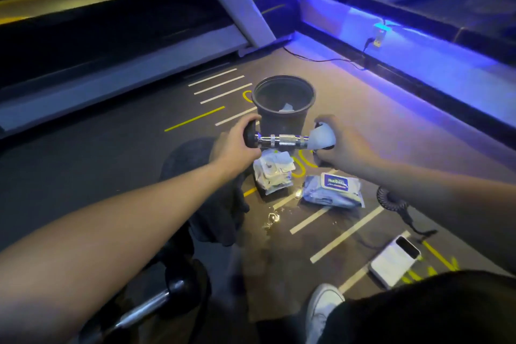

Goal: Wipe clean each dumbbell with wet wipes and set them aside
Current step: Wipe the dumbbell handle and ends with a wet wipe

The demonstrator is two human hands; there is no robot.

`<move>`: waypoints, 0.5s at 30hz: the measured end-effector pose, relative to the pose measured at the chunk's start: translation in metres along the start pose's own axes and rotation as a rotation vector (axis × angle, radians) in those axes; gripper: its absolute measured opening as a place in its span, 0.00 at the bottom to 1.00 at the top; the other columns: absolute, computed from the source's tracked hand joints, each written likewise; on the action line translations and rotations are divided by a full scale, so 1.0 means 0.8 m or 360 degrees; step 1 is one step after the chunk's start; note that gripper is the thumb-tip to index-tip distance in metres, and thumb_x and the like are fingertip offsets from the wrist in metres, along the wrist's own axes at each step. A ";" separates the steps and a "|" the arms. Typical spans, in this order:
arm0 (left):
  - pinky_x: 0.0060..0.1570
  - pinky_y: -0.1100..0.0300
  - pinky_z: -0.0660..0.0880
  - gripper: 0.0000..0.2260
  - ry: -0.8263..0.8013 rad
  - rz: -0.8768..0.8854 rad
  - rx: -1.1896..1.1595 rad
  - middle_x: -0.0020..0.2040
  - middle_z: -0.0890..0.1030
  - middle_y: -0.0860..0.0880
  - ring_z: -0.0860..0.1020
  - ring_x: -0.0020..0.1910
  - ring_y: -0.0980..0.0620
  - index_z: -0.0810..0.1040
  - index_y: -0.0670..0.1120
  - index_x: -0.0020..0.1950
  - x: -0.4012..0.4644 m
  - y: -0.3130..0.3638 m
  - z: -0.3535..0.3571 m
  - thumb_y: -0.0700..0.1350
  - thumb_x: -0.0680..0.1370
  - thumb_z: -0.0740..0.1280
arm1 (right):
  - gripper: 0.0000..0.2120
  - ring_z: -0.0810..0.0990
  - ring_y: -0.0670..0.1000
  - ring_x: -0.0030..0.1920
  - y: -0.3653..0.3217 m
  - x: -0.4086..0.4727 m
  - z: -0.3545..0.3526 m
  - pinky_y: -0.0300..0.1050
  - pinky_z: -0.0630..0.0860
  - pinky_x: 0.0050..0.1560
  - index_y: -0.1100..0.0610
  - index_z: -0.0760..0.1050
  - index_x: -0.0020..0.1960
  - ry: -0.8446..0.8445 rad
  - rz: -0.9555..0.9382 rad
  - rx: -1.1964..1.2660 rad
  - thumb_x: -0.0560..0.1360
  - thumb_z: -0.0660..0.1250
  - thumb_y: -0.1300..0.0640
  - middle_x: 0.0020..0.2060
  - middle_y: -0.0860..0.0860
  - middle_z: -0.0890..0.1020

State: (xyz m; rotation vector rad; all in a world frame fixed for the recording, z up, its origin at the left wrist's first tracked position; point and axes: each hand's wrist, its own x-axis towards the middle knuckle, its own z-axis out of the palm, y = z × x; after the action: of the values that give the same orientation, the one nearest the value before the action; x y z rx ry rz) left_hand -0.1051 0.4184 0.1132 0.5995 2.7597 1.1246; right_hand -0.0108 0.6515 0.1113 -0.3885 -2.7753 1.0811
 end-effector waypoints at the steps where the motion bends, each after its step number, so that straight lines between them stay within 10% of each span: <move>1: 0.46 0.61 0.71 0.31 -0.0033 0.0017 0.0004 0.59 0.82 0.56 0.79 0.56 0.50 0.70 0.64 0.68 0.000 0.004 0.013 0.44 0.68 0.73 | 0.31 0.75 0.49 0.34 0.014 -0.008 -0.002 0.37 0.71 0.32 0.49 0.67 0.67 0.0004 0.0034 -0.0005 0.67 0.72 0.63 0.44 0.51 0.78; 15: 0.46 0.55 0.77 0.32 -0.0442 -0.0176 -0.0003 0.53 0.81 0.51 0.80 0.52 0.43 0.69 0.64 0.68 -0.007 -0.041 0.183 0.41 0.68 0.71 | 0.33 0.80 0.59 0.48 0.174 -0.059 0.067 0.49 0.77 0.44 0.46 0.68 0.68 -0.0069 0.0400 -0.0124 0.66 0.74 0.57 0.49 0.54 0.79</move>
State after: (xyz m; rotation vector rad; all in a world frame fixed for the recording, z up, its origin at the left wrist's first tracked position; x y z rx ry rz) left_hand -0.0754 0.4901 -0.0152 0.5491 2.5208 0.9414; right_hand 0.0486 0.7023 -0.0244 -0.7495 -2.8709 1.0430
